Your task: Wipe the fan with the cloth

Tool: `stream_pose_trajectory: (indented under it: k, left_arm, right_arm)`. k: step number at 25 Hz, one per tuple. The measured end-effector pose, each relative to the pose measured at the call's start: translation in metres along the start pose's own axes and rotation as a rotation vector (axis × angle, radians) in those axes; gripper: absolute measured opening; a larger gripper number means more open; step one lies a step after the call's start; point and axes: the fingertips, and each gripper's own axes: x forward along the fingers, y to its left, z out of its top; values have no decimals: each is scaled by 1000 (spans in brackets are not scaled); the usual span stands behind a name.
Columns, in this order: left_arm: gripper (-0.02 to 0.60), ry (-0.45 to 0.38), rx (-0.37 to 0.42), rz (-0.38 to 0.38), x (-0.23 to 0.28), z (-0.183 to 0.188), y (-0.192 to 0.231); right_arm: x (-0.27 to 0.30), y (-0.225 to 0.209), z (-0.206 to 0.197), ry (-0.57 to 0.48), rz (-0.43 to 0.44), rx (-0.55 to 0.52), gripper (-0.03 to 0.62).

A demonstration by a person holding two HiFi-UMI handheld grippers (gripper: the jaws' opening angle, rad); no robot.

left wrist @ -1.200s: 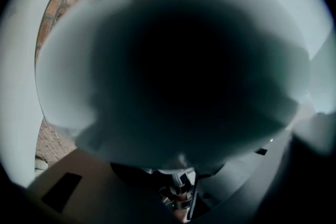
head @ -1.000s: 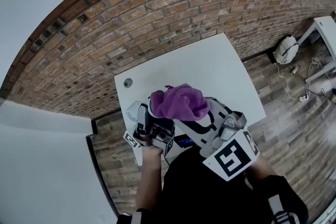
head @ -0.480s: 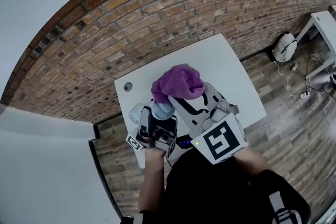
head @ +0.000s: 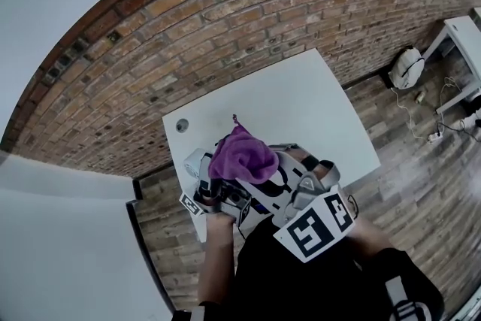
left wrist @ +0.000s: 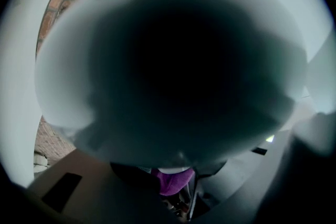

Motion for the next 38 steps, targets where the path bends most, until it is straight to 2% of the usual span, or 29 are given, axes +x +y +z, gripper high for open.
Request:
stream_pose_trajectory:
  k: [4,7,8,9,11,13,14,17,19,21,24,26,28,31,33,35,38]
  left_arm:
    - [155,46,37,-8,1,-9,-3]
    - [155,16,40,-39,0,-7,-10]
    - [155,6,37,-44,-1,-6,-12]
    - [155,-2,36,-45,-2,-4,-13]
    - [155,-20,40,-43,-4,3,-14]
    - [155,-39,36,-45,-5,8,-14]
    - [155,-43,31,-48,-5,7,-13]
    - [155,-45,9,-65,-3,1,-13]
    - [155,-33,11,-67,-3,-4,-13]
    - [155,-10,29,-49,-5,-7,-12]
    - [155,37,65,-13,-9,-12,-8]
    - [155,147,174,88,-16,-20,5]
    - [155,326,347,260,-31,-26,32]
    - [155,607,628,546,-66,-16,81]
    - [155,794,791,687,-97,-6,113]
    - [155,981,897,770,-125,2,145]
    - [155,1185,968,813,-152,12,187]
  right_arm:
    - [7,-23,-4,-15,-65,77,66]
    - [6,-61,-29,41,-215,188,66]
    - [1,-70,-33,30,-246,225,66]
    - [-5,-74,-31,-11,-241,263,66]
    - [-14,-63,-13,-109,-139,325,66]
    - [-15,-36,3,-158,-21,334,66]
    - [-11,-22,8,-167,7,312,66]
    - [1,-10,5,-184,-28,215,66]
    - [3,-21,-8,-226,-65,287,66]
    - [5,-33,-38,-173,-96,392,66]
    - [13,-47,-109,58,-175,418,66]
    - [7,-51,-152,152,-212,454,66]
    - [-11,-51,-184,195,-237,522,66]
    - [-38,-42,-231,269,-257,618,66]
    - [-54,-30,-259,322,-255,688,66]
    - [-70,-21,-277,354,-264,750,66]
    - [-90,-12,-289,360,-284,837,66]
